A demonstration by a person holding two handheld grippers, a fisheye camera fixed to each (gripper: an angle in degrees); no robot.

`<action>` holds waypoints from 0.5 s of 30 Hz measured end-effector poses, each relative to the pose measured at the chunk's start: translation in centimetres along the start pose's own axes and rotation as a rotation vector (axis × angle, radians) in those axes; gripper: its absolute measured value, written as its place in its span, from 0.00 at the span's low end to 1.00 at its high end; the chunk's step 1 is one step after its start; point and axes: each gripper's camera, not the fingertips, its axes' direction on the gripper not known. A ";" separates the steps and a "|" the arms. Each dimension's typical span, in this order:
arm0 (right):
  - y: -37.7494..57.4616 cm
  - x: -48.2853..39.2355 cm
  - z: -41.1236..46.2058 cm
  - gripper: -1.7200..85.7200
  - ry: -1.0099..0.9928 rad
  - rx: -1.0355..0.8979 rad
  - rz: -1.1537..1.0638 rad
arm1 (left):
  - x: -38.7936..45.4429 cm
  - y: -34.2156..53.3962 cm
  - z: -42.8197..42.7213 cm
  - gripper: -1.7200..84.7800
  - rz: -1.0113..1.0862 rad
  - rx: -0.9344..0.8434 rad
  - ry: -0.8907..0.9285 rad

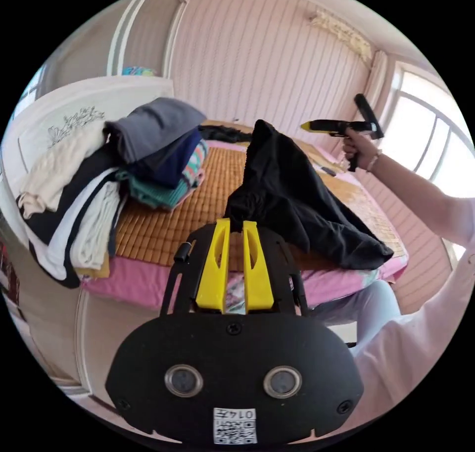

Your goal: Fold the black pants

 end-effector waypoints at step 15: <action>38.0 6.9 -13.8 0.06 0.300 -0.160 0.775 | 0.9 9.0 1.6 0.07 -0.097 -0.067 0.055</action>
